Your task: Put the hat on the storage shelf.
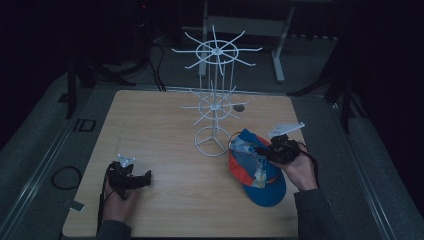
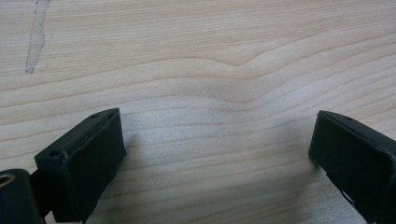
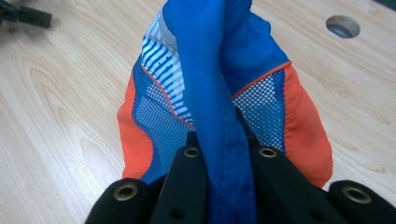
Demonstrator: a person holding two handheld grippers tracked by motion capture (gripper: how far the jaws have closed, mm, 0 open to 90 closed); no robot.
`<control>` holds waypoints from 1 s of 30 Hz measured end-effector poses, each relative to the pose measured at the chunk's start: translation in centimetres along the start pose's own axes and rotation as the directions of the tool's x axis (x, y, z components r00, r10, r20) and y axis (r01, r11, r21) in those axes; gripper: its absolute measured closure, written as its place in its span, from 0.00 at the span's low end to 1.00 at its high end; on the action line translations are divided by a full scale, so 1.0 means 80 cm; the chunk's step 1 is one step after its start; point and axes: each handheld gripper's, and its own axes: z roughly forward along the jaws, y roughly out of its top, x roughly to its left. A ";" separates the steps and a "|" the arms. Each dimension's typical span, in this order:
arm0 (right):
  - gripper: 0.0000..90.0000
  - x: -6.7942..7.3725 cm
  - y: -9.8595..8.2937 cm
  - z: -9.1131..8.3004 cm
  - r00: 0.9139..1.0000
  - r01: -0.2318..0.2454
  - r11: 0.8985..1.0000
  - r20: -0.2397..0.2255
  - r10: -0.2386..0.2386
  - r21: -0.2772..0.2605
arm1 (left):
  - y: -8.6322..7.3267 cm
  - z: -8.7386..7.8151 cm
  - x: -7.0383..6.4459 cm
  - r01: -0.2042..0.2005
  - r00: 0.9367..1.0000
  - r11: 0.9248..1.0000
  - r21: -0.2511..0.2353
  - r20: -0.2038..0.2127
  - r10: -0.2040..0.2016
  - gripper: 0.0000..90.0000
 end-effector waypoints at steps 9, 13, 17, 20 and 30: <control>0.98 0.002 0.006 -0.013 1.000 0.005 0.999 0.004 -0.005 -0.044 | 0.000 0.000 0.000 0.000 1.000 1.000 0.000 0.000 0.000 0.04; 0.98 0.003 0.008 -0.018 1.000 0.005 0.998 0.008 -0.004 -0.059 | 0.000 0.000 0.000 0.001 1.000 1.000 0.000 0.000 -0.001 0.04; 0.98 0.002 0.010 -0.025 1.000 0.002 0.997 0.009 -0.002 -0.075 | 0.000 0.000 0.000 0.001 1.000 1.000 0.000 0.001 -0.001 0.04; 0.98 0.002 0.011 -0.029 1.000 0.003 0.996 0.011 -0.002 -0.087 | 0.000 0.000 0.000 0.001 1.000 1.000 0.000 0.001 -0.001 0.04; 0.98 0.001 0.015 -0.043 1.000 0.003 0.992 0.017 -0.001 -0.125 | 0.000 0.000 0.000 0.000 1.000 1.000 0.003 0.001 0.000 0.04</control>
